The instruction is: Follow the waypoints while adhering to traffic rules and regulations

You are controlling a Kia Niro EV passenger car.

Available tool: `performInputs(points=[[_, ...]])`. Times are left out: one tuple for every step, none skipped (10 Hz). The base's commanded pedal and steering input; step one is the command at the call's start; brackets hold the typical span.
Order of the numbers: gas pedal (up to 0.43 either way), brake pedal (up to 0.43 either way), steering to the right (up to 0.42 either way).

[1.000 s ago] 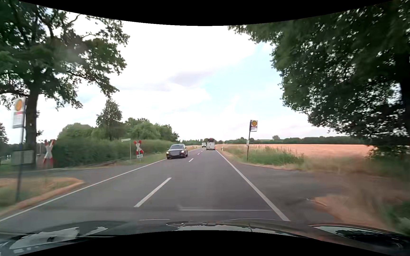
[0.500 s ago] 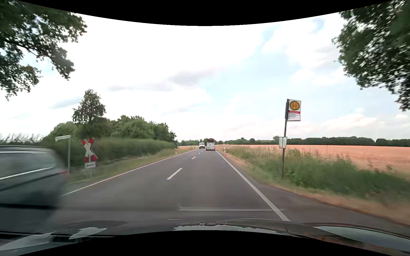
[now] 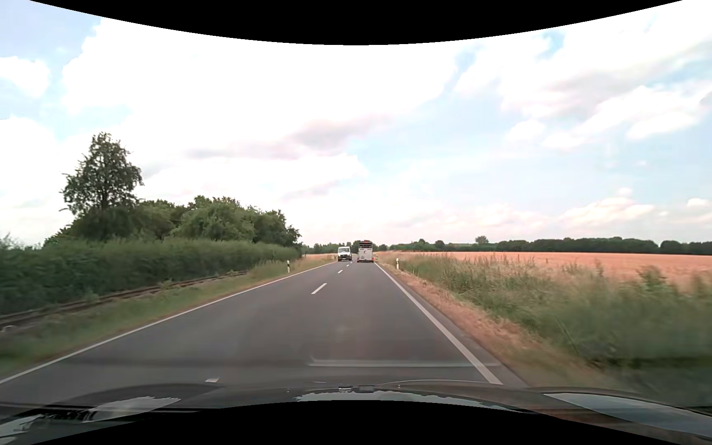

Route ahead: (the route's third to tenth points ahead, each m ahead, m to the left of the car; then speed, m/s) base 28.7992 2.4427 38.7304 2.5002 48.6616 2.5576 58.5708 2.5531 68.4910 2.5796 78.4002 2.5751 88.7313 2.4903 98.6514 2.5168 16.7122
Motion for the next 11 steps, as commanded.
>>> performInputs(points=[[0.177,0.0,-0.002],[0.177,0.0,-0.002],[0.177,0.0,-0.002],[0.169,0.0,-0.002],[0.169,0.0,-0.002],[0.169,0.0,-0.002],[0.169,0.0,-0.002],[0.169,0.0,-0.002],[0.169,0.0,-0.002],[0.169,0.0,-0.002],[0.157,0.0,-0.002]])
